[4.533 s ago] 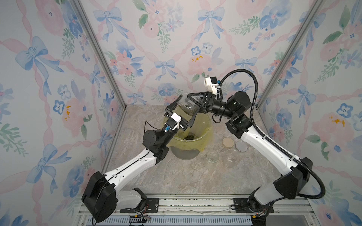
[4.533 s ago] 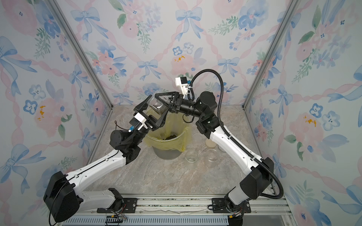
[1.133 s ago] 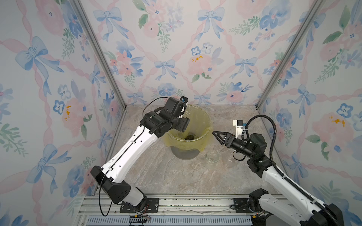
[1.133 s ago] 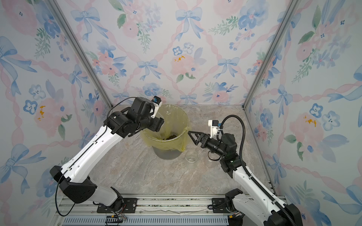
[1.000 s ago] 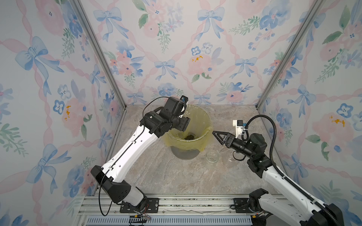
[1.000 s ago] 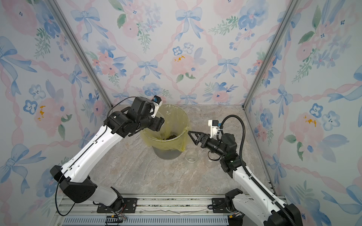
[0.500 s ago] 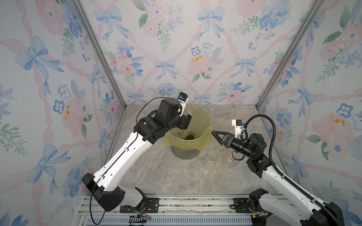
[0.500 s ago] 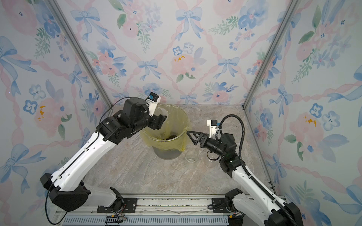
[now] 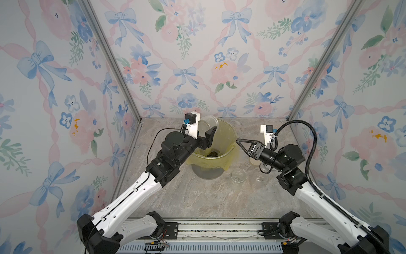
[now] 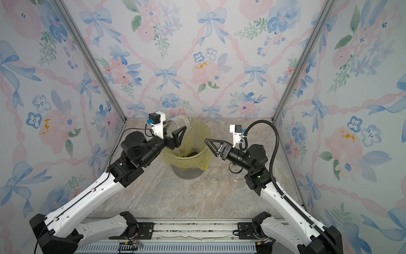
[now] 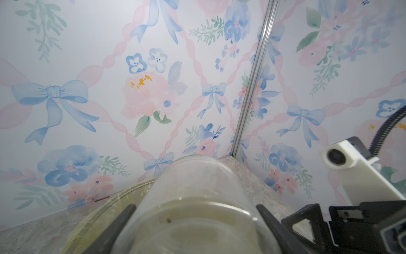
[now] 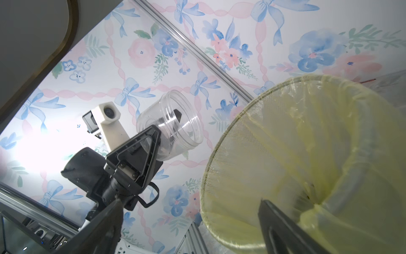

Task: Empty moldy tea leaves from jars
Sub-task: Pour the moldy tea leaves from the jar into the trash bin, then place the jar at the center of the board.

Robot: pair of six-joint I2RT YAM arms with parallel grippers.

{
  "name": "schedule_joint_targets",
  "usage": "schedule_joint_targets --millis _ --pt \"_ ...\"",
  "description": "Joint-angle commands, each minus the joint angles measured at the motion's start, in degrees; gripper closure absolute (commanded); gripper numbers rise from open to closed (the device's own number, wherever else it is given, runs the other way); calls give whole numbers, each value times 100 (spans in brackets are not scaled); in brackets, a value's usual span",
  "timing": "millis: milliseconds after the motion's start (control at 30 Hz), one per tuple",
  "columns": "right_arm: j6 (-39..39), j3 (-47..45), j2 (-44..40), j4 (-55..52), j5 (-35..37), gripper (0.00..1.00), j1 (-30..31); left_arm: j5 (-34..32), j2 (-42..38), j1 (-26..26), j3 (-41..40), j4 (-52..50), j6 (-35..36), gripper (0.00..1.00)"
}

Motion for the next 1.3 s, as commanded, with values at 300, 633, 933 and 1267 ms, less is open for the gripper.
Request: schedule_joint_targets --millis 300,633,933,1267 --pt "800 1008 337 -260 559 3 616 622 -112 -415 -1335 4248 636 57" --pt "1014 1363 461 -244 1154 3 1017 681 310 -672 -1451 5255 1018 58" --pt "977 1505 605 -80 1229 3 1113 533 645 -1032 -1382 5432 1396 58" --pt "992 1739 869 191 1116 4 1157 443 823 -1163 -1266 5419 1412 58"
